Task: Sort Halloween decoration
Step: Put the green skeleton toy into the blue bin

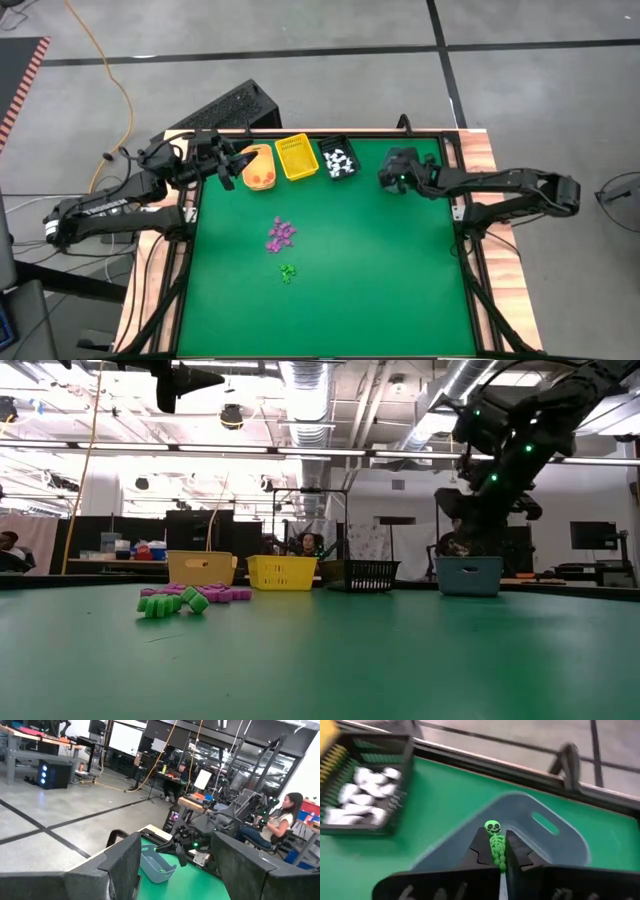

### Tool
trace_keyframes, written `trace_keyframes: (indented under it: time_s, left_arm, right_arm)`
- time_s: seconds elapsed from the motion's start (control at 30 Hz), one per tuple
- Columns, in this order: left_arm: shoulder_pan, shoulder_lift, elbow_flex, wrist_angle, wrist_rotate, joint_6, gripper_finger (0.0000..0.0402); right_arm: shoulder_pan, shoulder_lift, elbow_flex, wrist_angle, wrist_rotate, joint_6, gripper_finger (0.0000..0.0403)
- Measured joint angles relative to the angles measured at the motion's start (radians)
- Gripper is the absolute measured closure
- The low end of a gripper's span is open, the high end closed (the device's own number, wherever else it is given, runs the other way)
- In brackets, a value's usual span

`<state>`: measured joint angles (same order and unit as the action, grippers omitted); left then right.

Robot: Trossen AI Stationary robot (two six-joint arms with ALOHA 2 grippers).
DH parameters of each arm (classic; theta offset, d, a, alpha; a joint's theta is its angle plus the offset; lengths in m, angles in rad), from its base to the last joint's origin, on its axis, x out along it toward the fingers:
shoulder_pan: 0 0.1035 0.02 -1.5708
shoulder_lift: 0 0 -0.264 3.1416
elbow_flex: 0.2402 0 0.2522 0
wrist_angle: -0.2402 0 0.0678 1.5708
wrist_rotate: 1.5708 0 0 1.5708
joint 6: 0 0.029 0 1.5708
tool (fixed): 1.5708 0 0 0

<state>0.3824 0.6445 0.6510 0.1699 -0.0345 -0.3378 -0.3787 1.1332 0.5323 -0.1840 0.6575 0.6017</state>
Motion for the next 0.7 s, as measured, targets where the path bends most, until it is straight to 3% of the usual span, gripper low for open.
trace_keyframes:
  time_s: [0.3,0.7]
  left_arm:
    - [0.0,0.0,0.0,0.0,-0.004,0.003,0.017]
    - [0.0,0.0,0.0,0.0,-0.004,-0.015,0.017]
  right_arm:
    - [-0.042,0.0,0.0,-0.017,-0.061,0.013,0.0338]
    - [-0.056,0.0,0.001,-0.014,-0.099,0.012,0.0293]
